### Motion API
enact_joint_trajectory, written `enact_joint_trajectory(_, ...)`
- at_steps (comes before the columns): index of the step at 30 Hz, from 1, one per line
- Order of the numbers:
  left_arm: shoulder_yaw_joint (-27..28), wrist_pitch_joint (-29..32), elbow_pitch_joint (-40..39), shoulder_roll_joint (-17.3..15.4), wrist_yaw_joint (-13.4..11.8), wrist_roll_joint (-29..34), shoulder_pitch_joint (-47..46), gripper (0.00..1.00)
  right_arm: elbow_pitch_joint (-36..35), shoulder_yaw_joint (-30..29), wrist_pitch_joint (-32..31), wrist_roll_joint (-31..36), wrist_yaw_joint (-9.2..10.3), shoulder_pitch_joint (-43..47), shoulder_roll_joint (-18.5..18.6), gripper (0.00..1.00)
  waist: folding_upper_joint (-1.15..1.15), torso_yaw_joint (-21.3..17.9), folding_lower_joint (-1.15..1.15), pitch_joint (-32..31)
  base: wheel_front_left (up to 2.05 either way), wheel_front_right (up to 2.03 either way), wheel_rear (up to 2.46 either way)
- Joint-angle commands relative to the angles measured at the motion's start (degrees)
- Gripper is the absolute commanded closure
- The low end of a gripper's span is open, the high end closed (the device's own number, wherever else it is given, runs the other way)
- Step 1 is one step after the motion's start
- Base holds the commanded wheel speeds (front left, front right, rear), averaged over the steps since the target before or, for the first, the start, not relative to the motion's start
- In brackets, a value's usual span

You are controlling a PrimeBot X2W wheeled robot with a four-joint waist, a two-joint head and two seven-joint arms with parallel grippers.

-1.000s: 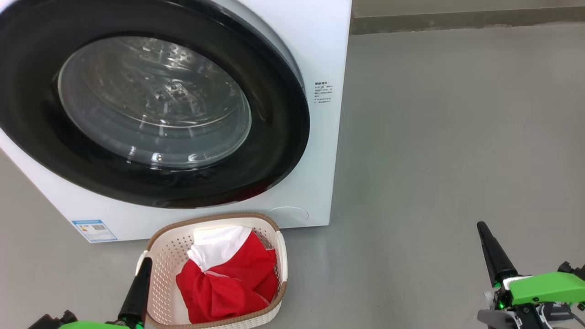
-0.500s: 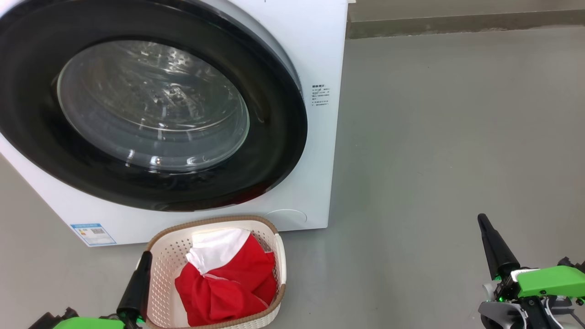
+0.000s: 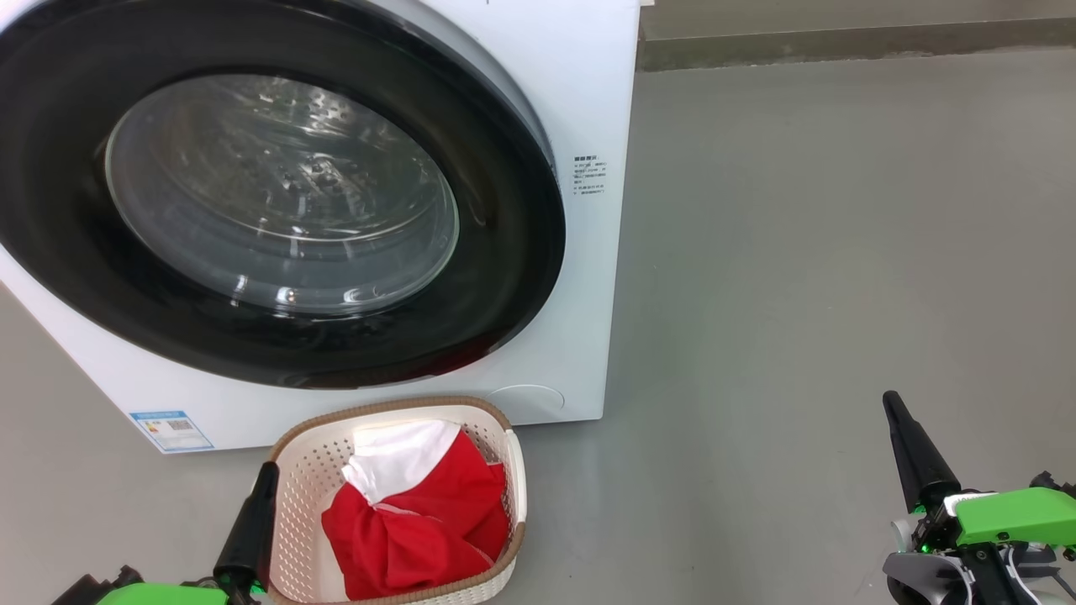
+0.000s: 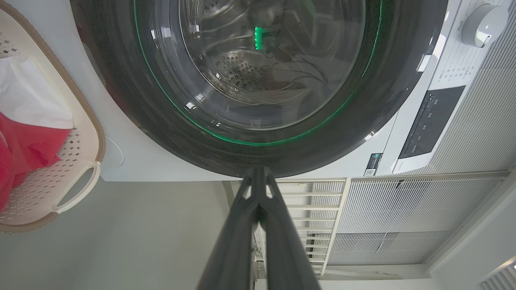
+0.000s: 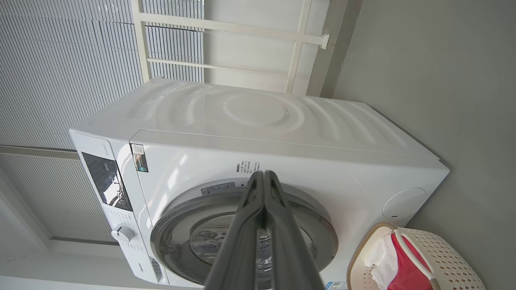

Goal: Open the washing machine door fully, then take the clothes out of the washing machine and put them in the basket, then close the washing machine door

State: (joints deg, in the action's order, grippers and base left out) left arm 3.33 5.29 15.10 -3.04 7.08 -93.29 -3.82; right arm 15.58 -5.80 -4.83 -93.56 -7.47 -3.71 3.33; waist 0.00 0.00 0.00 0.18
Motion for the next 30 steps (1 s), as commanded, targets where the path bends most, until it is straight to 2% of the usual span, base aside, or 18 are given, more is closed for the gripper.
enact_joint_trajectory(1, 2.02, 0.26, -1.1, -0.69, 0.41, 0.16, -2.27, 1.0, -1.65, 0.89, -0.36, 0.05, -0.02, -2.33, 0.71, 1.0, 0.0, 0.0, 0.0, 0.0, 0.0, 0.0, 0.0)
enact_joint_trajectory(30, 2.41, 0.57, -1.08, -0.42, 0.41, 0.48, -2.3, 1.0, -1.62, 0.37, -0.78, 0.48, -0.02, -2.37, 0.35, 1.0, 0.0, 0.0, 0.0, 0.0, 0.0, 0.0, 0.0)
